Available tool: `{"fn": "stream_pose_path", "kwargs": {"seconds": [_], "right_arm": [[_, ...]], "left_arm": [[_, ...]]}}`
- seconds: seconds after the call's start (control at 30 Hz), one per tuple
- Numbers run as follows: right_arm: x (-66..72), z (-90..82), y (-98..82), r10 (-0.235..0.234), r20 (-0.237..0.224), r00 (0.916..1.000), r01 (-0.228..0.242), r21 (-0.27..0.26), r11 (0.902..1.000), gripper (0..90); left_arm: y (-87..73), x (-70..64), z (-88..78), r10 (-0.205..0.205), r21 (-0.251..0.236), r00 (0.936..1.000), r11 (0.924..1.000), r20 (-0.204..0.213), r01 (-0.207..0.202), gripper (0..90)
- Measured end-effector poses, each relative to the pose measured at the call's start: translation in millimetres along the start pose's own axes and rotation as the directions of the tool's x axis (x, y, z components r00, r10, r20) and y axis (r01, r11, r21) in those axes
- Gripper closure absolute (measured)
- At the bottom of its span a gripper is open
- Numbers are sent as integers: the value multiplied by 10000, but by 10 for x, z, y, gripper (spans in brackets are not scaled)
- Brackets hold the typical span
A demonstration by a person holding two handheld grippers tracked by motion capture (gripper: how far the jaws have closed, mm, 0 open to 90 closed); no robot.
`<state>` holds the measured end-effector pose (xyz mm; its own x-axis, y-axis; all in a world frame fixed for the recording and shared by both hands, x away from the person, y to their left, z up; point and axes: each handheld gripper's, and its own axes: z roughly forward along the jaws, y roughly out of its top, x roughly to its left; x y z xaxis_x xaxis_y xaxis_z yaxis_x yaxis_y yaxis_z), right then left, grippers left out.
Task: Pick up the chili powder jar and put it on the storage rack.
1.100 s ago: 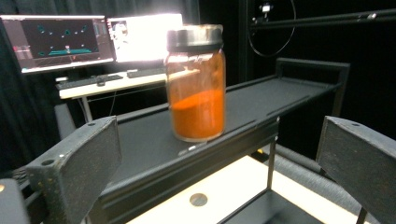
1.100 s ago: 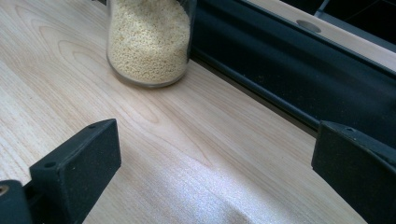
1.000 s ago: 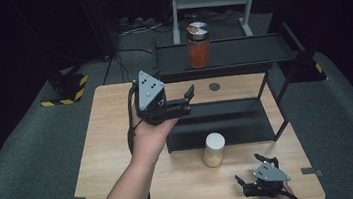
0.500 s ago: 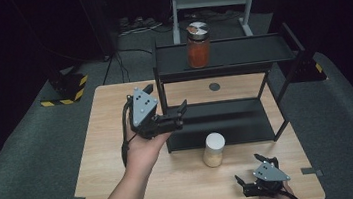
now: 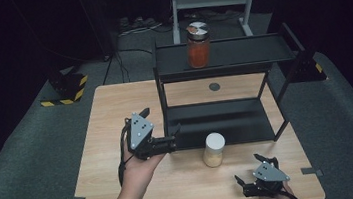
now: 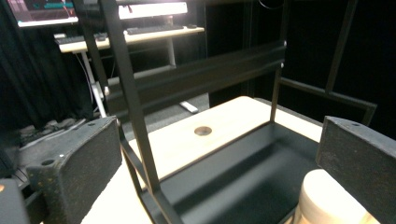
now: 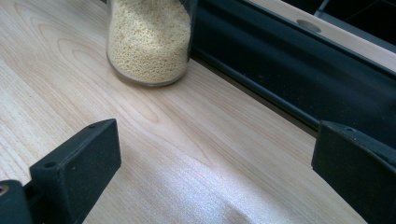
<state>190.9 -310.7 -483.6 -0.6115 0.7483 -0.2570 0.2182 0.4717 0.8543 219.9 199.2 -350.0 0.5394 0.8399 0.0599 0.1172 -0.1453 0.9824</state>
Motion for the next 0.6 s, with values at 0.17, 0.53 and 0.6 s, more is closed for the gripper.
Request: {"fn": "stream_pose_path", "kwargs": {"seconds": [0.17, 0.53, 0.6], "right_arm": [[6, 1, 1, -25, 16, 10000, 25, 6, 10000, 4], [15, 0, 1, -70, 41, 10000, 70, 1, 10000, 4], [17, 0, 0, -86, 43, 10000, 86, 0, 10000, 4]], "left_arm": [[-143, 11, -26, 36, 284, 10000, 9996, 39, -37, 3], [-615, 8, -77, -324, 1205, 9993, 9923, 200, 298, 2], [-755, 5, -77, -403, 1538, 9989, 9874, 233, 362, 2]]}}
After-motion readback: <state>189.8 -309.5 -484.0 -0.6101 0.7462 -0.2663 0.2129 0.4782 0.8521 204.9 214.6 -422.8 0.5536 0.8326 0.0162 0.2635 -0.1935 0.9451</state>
